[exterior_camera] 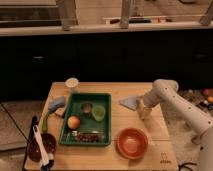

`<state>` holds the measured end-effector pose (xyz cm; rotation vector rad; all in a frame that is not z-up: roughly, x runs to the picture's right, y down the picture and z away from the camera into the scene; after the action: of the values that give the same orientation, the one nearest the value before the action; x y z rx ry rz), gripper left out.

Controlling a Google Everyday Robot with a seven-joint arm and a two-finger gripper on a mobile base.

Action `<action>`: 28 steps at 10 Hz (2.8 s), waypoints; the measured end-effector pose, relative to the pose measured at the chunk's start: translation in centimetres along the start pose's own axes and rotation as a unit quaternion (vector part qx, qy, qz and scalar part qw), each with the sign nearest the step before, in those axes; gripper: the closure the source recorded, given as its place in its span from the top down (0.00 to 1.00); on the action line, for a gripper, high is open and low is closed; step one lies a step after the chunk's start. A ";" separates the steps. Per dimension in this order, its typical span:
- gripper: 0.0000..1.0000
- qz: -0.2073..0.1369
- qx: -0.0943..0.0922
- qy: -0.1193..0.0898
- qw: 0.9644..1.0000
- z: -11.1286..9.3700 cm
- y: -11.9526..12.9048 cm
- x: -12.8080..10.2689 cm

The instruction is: Place towel in red bowl

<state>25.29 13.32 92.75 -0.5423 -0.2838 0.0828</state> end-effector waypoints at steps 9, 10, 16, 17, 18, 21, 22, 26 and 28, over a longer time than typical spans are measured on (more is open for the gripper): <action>0.80 -0.006 0.005 0.003 1.000 -0.3 0.2 0.1; 0.80 -0.006 0.005 0.003 1.000 -0.3 0.2 0.1; 0.80 -0.006 0.005 0.002 1.000 -0.3 0.2 0.1; 0.80 -0.006 0.005 0.002 1.000 -0.3 0.2 0.0; 0.80 -0.006 0.005 0.002 1.000 -0.3 0.2 0.0; 0.76 -0.006 0.005 0.002 1.000 -0.3 0.2 0.0; 0.79 -0.006 0.005 0.002 1.000 -0.3 0.2 0.0; 0.80 -0.006 0.005 0.002 1.000 -0.3 0.2 0.0; 0.72 -0.006 0.005 0.002 1.000 -0.3 0.2 0.0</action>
<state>25.41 13.40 92.41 -0.5313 -0.2822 0.0710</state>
